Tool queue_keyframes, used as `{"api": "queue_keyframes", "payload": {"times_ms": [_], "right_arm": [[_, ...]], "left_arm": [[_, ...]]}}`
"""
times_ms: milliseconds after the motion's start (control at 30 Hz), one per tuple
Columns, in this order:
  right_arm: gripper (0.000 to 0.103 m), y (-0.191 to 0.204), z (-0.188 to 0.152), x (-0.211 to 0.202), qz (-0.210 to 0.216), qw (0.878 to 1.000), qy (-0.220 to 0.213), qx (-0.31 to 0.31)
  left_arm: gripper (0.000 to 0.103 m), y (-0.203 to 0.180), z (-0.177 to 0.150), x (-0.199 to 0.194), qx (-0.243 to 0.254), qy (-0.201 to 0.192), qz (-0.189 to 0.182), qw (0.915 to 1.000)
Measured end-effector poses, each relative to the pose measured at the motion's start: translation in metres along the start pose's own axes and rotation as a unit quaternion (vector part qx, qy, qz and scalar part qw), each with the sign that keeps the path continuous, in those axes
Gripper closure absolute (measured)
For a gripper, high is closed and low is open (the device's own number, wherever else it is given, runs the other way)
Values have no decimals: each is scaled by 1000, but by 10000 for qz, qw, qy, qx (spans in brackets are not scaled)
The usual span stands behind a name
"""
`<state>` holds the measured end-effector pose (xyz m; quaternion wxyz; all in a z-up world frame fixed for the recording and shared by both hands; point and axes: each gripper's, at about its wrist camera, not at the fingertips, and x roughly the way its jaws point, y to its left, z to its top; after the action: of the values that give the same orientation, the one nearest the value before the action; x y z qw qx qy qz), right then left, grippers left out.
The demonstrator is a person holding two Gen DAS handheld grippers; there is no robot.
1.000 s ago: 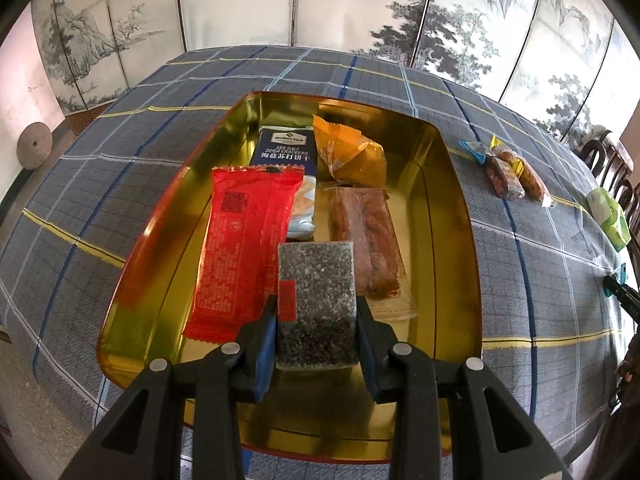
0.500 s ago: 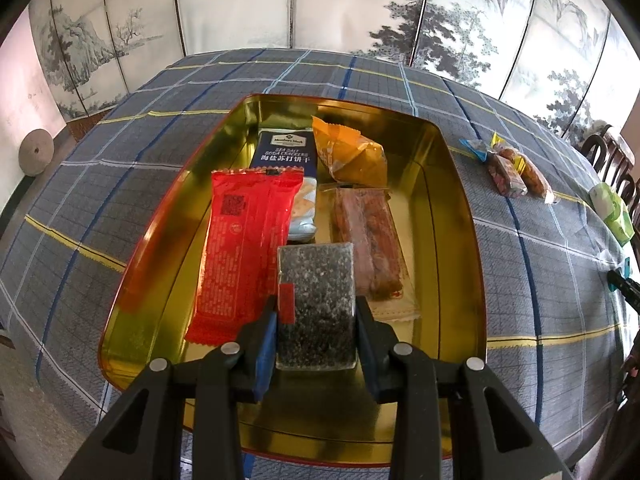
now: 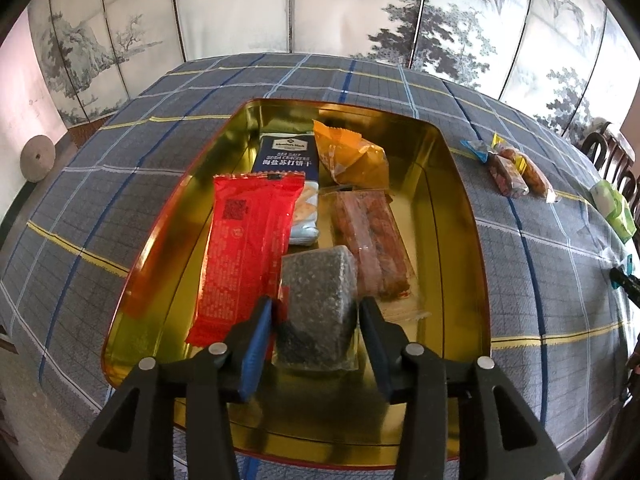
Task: Organize snacks
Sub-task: 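Lower the grey pack into the gold tin and open the left tool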
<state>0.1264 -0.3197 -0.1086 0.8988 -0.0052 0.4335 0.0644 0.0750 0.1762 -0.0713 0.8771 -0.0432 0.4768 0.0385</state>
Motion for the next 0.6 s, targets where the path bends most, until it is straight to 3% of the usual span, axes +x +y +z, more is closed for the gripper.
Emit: {"api": "queue_keyframes", "payload": {"times_ms": [600], "right_arm": [[75,3,1,0,-284,9996,-19,56]], "left_arm": [[51,5,-3,-16,15,-499,238,9985]]}}
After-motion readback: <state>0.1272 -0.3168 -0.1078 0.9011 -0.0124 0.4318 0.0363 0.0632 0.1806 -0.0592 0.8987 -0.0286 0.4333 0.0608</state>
